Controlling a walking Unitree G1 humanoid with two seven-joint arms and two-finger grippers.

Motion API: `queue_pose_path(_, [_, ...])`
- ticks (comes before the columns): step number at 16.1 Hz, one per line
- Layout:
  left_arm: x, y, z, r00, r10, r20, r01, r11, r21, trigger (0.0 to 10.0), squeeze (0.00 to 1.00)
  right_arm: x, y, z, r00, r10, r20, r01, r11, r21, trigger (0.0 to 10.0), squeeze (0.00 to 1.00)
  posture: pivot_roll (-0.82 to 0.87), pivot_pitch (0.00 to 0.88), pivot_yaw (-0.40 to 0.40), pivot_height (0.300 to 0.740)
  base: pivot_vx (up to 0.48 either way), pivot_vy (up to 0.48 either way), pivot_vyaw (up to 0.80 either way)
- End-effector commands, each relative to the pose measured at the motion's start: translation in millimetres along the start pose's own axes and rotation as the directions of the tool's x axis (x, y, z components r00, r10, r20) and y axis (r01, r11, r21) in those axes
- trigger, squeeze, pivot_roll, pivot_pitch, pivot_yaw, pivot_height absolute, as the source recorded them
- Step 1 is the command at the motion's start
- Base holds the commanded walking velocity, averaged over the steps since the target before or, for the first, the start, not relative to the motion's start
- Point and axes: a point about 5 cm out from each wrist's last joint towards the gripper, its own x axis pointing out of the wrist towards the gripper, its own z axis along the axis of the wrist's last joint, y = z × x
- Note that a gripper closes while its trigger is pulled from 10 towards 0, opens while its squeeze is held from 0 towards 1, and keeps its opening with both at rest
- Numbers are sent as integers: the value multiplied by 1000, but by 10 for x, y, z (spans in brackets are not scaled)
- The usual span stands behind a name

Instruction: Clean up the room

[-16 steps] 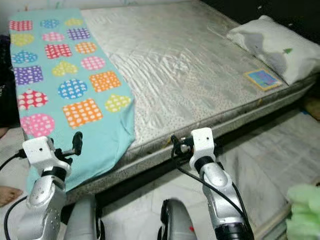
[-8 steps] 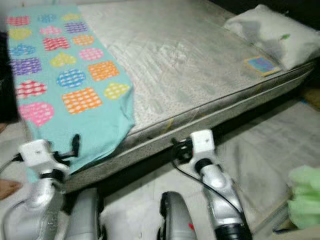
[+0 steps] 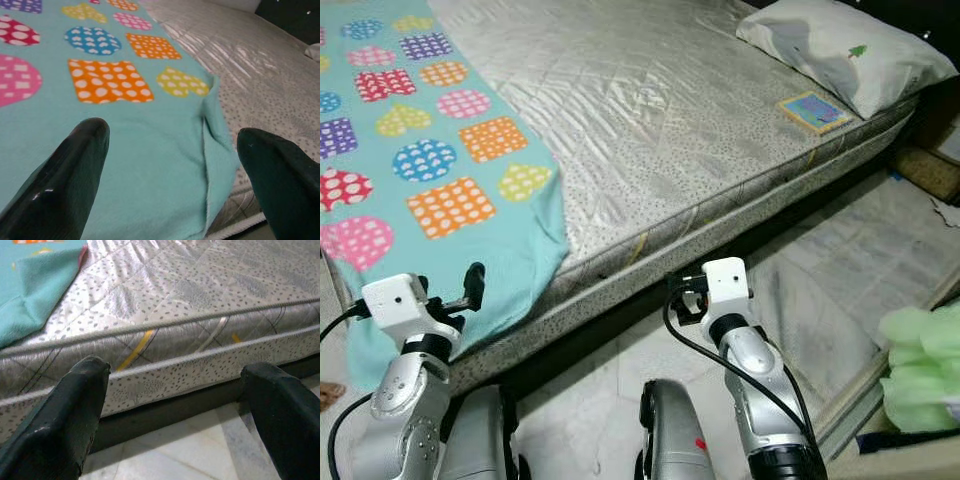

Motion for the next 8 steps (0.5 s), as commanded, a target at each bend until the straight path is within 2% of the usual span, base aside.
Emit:
queue_pose_path(1, [-11,0,13,1000,-1,6,1,1000,-6,10000,0,-5,-17,20,1000,-2,7,2,1000,-12,10000,0,-118,165,-82,580,259,0,0])
queue_pose_path(7, [-17,-3,6,1000,-4,4,4,1000,-4,10000,0,6,-7,19,1000,9,8,-9,1000,-30,10000,0,-115,162,-84,580,267,0,0])
queue_pose_path(8, [-15,-3,9,1000,-4,4,4,1000,-5,10000,0,10,-5,26,1000,13,10,-13,999,-41,10000,0,-115,165,-84,580,285,0,488])
